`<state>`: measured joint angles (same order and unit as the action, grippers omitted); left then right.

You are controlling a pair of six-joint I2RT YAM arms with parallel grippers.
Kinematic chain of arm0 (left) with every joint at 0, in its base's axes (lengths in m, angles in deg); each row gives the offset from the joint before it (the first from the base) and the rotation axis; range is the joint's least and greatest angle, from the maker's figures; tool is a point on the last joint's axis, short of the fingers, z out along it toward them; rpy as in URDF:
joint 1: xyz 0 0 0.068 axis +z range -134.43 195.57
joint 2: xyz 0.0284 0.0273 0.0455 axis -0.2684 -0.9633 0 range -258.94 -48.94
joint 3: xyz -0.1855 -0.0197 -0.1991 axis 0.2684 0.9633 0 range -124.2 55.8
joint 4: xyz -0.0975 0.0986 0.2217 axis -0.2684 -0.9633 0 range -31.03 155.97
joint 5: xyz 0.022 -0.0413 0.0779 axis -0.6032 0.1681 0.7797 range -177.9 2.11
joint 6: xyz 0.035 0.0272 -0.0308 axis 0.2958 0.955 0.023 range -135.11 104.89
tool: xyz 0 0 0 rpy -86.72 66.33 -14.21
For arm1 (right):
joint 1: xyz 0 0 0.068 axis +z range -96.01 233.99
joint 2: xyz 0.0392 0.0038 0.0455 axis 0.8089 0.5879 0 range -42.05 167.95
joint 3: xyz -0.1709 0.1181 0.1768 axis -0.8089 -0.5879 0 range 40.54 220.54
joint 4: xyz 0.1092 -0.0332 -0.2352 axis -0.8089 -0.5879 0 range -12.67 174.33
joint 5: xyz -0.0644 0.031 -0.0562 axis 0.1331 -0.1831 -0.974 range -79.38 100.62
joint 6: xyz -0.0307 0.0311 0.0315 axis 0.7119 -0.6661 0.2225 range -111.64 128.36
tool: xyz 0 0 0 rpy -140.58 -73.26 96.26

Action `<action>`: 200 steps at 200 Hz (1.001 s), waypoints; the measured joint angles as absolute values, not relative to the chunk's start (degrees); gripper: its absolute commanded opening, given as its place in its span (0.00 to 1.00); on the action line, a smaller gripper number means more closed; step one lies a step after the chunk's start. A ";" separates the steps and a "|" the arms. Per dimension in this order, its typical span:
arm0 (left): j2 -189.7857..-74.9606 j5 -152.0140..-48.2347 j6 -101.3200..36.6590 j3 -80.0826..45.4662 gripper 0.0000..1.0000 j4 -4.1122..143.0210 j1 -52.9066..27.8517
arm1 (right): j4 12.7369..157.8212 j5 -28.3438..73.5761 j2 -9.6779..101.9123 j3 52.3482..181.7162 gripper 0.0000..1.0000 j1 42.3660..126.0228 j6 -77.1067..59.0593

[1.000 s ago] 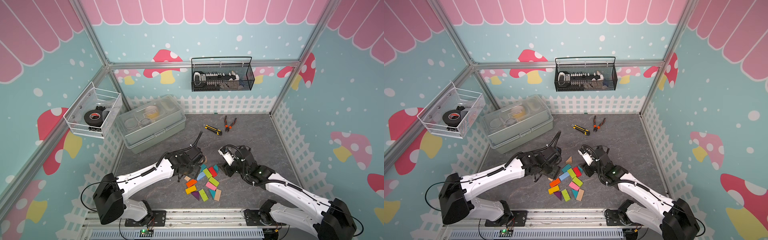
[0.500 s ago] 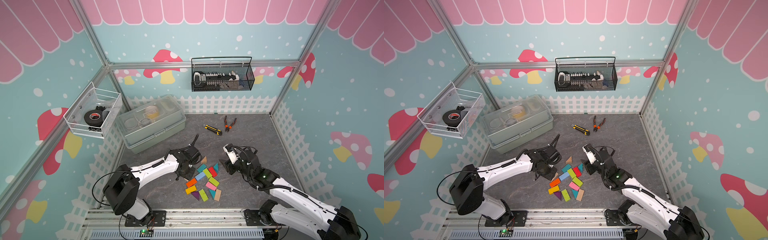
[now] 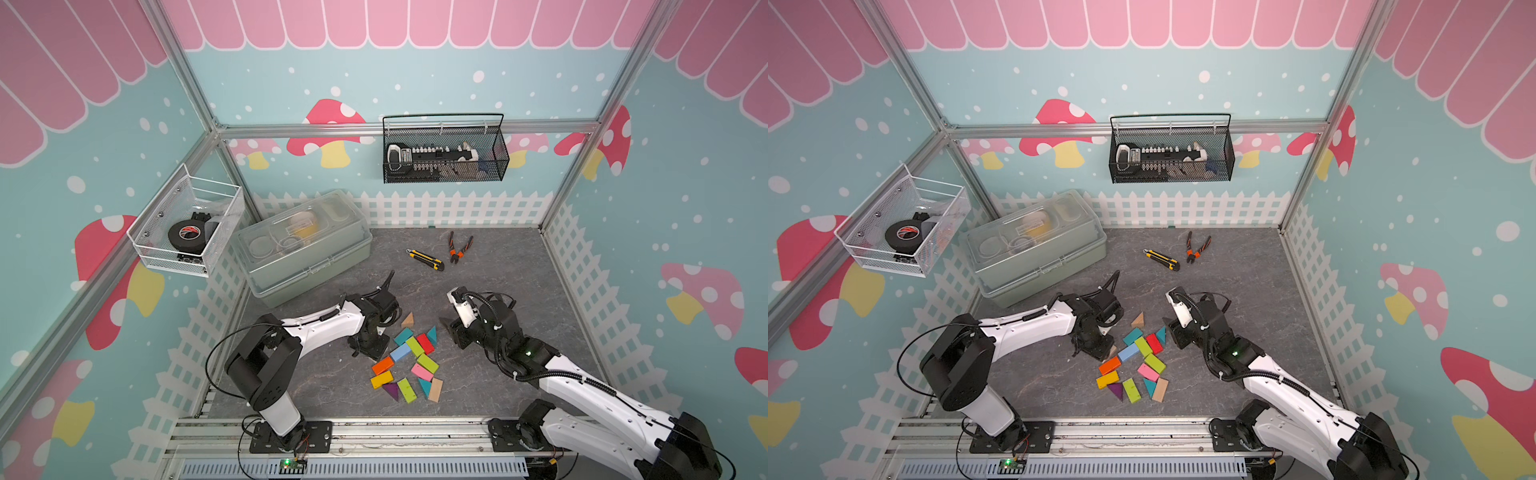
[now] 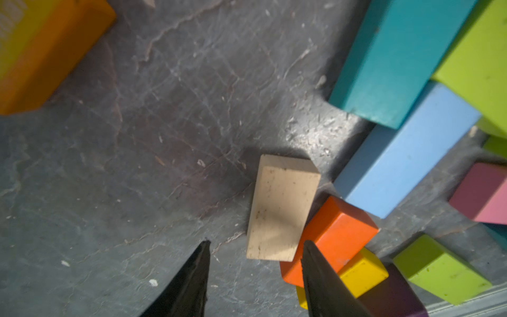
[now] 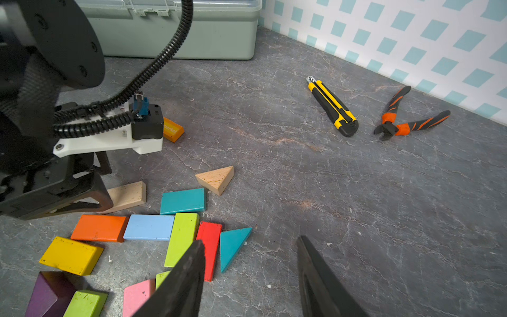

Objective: Assemble a piece of candy with building blocks
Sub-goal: Pick up the building block from the center of the board.

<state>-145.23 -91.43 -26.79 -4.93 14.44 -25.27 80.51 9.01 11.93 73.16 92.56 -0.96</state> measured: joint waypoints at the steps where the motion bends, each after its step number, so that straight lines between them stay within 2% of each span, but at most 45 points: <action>1: -145.30 -91.49 -26.75 -5.02 0.53 14.44 -25.27 | 80.49 9.01 11.93 73.16 0.53 92.56 -0.96; 56: -147.99 -92.93 -24.91 -6.42 0.52 14.29 -25.31 | 80.49 9.14 12.06 73.16 0.52 92.56 -0.98; 119: -151.33 -91.88 -23.73 -7.47 0.32 13.85 -25.29 | 80.49 9.60 12.98 73.16 0.52 92.56 -0.98; 135: -151.49 -91.49 -23.38 -7.82 0.23 13.70 -25.29 | 80.49 9.62 12.98 73.16 0.52 92.56 -0.98; 162: -151.73 -90.27 -22.33 -8.45 0.15 13.70 -25.31 | 80.49 9.60 12.98 73.16 0.52 92.56 -0.98; 167: -151.73 -89.98 -22.03 -8.52 0.11 13.66 -25.31 | 80.51 9.60 12.98 73.16 0.52 92.56 -0.98; 200: -149.47 -87.80 -15.67 -9.57 0.06 13.48 -25.31 | 81.04 9.56 13.02 73.03 0.52 92.56 -1.20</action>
<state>-149.47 -87.80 -15.67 -9.57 13.48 -25.31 81.04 9.56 13.02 73.03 92.56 -1.20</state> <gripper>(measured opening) 0.258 0.522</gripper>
